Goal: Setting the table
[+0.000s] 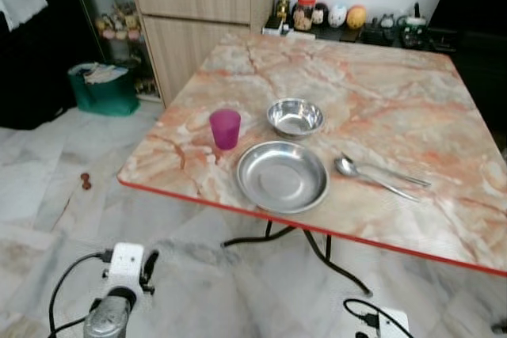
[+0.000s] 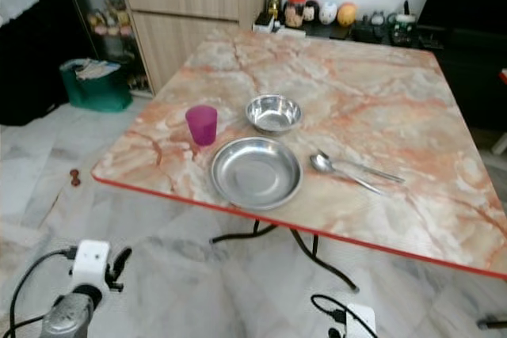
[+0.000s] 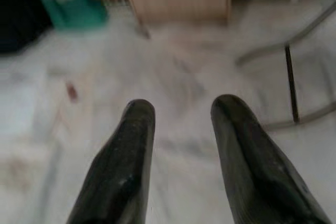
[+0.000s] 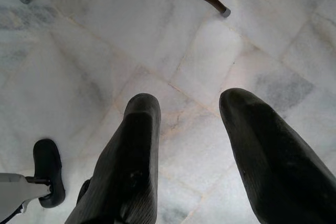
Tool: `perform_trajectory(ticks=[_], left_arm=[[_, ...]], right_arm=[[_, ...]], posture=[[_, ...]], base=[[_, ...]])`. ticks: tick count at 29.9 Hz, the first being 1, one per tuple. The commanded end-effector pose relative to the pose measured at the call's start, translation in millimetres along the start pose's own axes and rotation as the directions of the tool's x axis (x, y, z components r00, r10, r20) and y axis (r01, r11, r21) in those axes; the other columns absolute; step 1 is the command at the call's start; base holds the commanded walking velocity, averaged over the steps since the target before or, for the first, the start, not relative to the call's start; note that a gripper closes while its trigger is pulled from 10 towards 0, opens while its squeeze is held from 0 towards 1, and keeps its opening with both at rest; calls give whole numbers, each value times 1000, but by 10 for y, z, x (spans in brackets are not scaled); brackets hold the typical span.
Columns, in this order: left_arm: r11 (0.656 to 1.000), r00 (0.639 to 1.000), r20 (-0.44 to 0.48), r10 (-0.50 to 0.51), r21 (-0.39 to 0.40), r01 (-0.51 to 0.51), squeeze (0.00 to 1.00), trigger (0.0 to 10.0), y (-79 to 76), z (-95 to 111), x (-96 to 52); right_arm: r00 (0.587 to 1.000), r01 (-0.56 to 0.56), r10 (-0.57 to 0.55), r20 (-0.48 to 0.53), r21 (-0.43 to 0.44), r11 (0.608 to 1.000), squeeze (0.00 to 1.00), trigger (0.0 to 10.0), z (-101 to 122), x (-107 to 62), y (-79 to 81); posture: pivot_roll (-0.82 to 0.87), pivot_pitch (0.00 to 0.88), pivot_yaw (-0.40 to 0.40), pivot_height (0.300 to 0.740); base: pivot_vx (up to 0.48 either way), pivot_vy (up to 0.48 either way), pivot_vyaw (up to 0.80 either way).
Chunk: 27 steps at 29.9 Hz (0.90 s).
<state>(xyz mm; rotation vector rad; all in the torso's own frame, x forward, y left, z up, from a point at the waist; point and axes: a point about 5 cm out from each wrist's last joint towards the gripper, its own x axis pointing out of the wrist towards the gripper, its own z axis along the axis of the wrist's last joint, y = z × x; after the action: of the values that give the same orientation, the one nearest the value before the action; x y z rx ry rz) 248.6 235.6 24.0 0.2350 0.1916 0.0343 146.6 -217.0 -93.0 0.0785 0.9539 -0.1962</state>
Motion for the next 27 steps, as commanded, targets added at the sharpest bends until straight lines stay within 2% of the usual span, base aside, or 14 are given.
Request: perform_trajectory(ticks=[1,2,5,6,7,8,10,13,15,17,20,21,23,27], left_arm=[[1000,997,66,25,-1,-25,1000,10000,68,190,47],[1000,992,122,26,-20,-24,1000,10000,74,344,98],[999,987,156,27,-29,-23,1000,10000,72,442,131],[999,981,194,32,-38,-25,1000,10000,70,559,170],[998,959,283,29,-54,-14,1000,10000,49,853,257],[998,945,327,16,-56,2,1000,10000,24,1003,302],[998,913,403,-58,-1,64,1000,10000,-91,1278,361],[994,905,414,-99,3,107,1000,10000,-173,1359,387],[983,896,413,-162,-9,181,1000,10000,-321,1459,425],[970,888,419,-191,-57,235,1000,10000,-454,1526,460],[961,892,410,-191,-105,254,984,10000,-583,1562,518],[958,893,404,-199,-113,264,0,10000,-624,1568,528],[950,894,389,-222,-121,288,0,10000,-691,1559,527],[923,910,320,-265,-188,335,0,10000,-754,1468,509]], right_arm=[[1000,3,-3,4,-13,1000,0,10000,20,1,-29],[1000,0,0,5,-19,1000,0,10000,24,2,-31],[1000,-3,3,5,-24,1000,0,10000,28,2,-34],[1000,-3,4,5,-27,1000,0,10000,30,3,-36],[1000,-4,4,3,-34,999,0,10000,33,3,-40],[1000,-3,3,3,-36,999,0,10000,35,4,-43],[1000,-2,2,4,-36,999,0,10000,36,4,-45],[1000,-1,1,5,-35,999,0,10000,39,4,-46],[1000,0,0,7,-35,999,0,10000,43,5,-48],[1000,1,-1,8,-33,999,0,10000,48,6,-48],[1000,4,-4,10,-31,1000,0,10000,52,7,-45],[1000,6,-5,11,-28,1000,0,10000,52,7,-44],[1000,10,-9,12,-20,1000,0,10000,51,7,-45],[1000,13,-13,11,-19,1000,0,10000,45,5,-50]], posture=[[184,0,-68,740],[186,0,-75,740],[187,0,-76,740],[187,0,-78,740],[186,0,-78,740],[186,0,-77,740],[186,0,-77,740],[178,0,-76,740],[178,0,-76,740],[173,0,-75,740],[160,0,-75,740],[160,0,-75,740],[160,0,-75,740],[168,0,-75,740]], base=[[0,0,0],[0,0,0],[0,0,0],[0,0,0],[0,0,0],[0,0,0],[0,0,0],[0,0,0],[0,0,0],[0,0,0],[0,0,0],[0,0,0],[0,0,0],[0,0,0]])
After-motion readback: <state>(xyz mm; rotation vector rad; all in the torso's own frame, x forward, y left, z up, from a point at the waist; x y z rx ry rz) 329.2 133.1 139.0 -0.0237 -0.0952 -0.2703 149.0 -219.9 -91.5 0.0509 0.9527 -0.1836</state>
